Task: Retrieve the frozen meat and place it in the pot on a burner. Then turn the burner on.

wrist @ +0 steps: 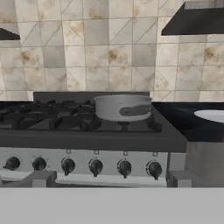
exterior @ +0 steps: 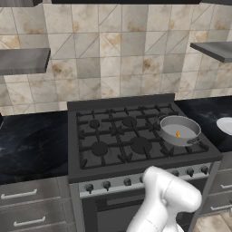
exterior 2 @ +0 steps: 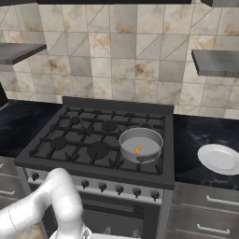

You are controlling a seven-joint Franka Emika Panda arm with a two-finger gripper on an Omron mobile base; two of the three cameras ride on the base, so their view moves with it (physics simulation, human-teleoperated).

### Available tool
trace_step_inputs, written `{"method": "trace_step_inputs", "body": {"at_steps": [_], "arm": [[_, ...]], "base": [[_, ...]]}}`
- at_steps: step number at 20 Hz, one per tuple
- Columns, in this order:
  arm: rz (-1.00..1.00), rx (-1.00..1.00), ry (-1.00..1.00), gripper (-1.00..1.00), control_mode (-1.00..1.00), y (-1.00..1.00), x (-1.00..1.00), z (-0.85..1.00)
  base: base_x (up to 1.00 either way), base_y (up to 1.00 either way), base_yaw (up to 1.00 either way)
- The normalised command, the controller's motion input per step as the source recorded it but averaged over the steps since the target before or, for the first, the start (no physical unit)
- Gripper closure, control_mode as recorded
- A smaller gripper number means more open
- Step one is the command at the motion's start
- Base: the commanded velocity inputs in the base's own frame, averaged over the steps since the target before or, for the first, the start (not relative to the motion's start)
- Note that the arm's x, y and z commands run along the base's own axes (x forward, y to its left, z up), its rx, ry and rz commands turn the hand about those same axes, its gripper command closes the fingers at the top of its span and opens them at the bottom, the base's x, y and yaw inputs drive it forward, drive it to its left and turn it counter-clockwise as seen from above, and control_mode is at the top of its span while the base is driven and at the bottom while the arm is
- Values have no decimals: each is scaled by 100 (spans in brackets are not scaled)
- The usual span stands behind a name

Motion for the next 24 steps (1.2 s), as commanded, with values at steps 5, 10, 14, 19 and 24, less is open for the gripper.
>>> {"method": "trace_step_inputs", "body": {"at_steps": [5,10,14,19,24], "arm": [[-4,10,-12,-100,-100,16,4,-28],[-8,1,0,-100,-100,13,17,-26],[-4,0,3,-100,-100,3,34,-32],[0,0,3,-100,-100,-4,32,-33],[4,0,0,-100,-100,-17,33,-37]], "base": [[0,0,0],[0,0,0],[0,0,0],[0,0,0],[0,0,0]]}}
